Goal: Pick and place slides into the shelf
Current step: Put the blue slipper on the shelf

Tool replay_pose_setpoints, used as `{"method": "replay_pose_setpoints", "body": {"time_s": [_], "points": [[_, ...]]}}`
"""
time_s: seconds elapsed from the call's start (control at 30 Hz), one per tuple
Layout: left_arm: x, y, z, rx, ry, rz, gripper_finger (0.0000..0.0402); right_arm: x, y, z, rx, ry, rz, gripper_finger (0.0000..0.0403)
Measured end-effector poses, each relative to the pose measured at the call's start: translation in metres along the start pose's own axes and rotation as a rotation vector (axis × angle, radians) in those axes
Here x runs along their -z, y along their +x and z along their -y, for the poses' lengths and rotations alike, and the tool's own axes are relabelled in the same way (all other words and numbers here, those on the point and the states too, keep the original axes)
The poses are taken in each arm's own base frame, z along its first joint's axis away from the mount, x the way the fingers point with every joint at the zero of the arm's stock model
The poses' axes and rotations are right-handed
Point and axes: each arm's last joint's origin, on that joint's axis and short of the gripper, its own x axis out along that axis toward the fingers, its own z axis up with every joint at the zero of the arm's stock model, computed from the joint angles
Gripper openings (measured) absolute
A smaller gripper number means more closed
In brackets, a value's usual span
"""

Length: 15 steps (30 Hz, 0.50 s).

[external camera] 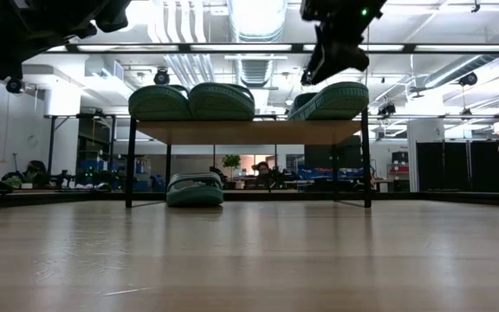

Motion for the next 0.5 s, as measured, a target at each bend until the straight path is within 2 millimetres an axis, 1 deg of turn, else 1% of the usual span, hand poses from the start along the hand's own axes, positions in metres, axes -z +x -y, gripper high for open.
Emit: {"method": "replay_pose_setpoints", "body": {"time_s": [0.23, 0.5], "points": [[0.0, 0.0, 0.0, 0.0, 0.0, 0.0, 0.0177, 0.009, 0.018, 0.01, 0.011, -0.036, -0.066, 0.0219], [0.0, 0.0, 0.0, 0.0, 0.0, -0.001, 0.0177, 0.013, 0.045, 0.007, -0.009, -0.082, -0.147, 0.0219]]}}
